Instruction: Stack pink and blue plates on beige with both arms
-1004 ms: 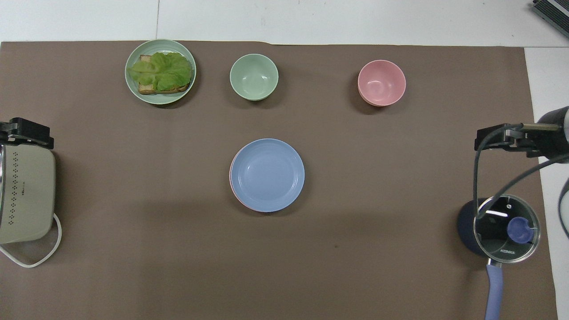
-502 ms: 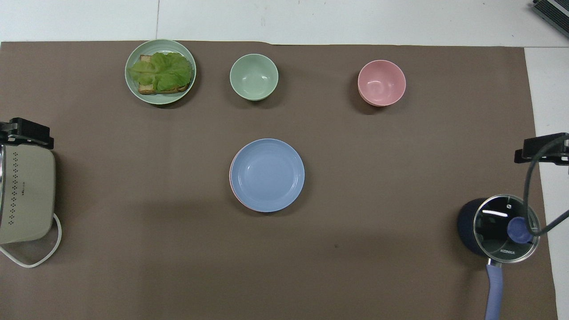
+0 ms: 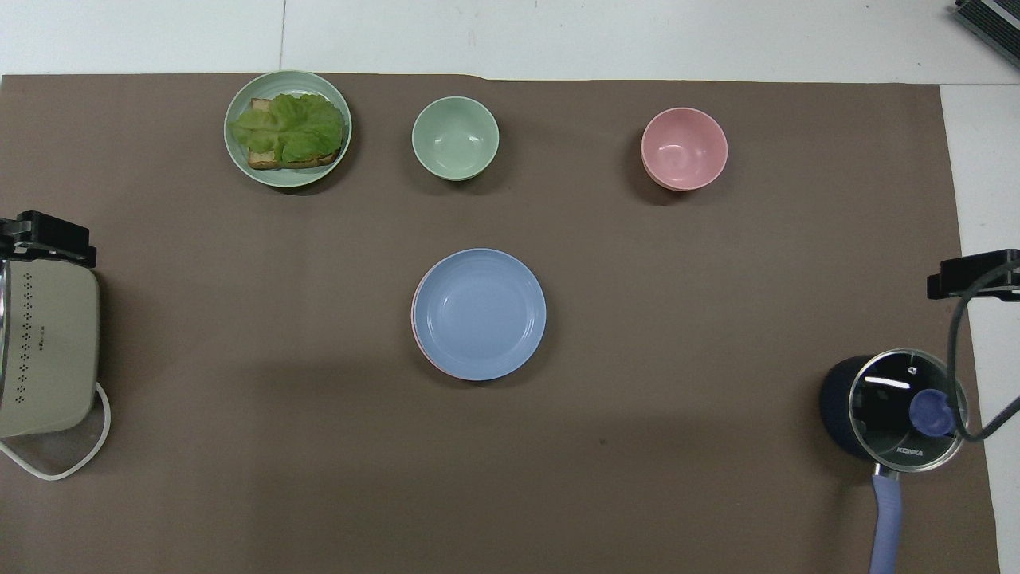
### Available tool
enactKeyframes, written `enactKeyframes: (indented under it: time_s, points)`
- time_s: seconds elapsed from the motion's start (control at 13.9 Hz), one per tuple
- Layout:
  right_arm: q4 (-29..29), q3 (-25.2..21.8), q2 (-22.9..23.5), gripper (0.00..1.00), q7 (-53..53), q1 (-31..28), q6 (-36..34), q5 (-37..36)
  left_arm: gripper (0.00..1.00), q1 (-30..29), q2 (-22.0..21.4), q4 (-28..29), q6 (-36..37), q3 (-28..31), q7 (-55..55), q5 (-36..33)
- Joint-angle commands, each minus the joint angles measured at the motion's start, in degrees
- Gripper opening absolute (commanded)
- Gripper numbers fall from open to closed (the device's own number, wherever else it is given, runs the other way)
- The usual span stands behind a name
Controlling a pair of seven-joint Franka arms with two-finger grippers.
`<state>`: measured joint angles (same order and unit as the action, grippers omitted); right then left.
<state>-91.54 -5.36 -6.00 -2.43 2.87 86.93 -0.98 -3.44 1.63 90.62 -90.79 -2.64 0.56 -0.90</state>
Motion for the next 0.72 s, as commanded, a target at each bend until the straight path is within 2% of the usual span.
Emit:
enactKeyframes:
  time_s: [0.0,0.65]
  points:
    - [-0.57,0.35,-0.16,1.00,1.47,-0.05,-0.09,-1.04,1.00,-0.61,-0.93,1.05,-0.09,-0.26,-0.48,-0.24]
    - [-1.09,0.35,-0.15,1.00,1.64,-0.14,-0.79,-0.60,1.00,-0.61,-0.93,1.05,-0.09,-0.26,-0.48,-0.24]
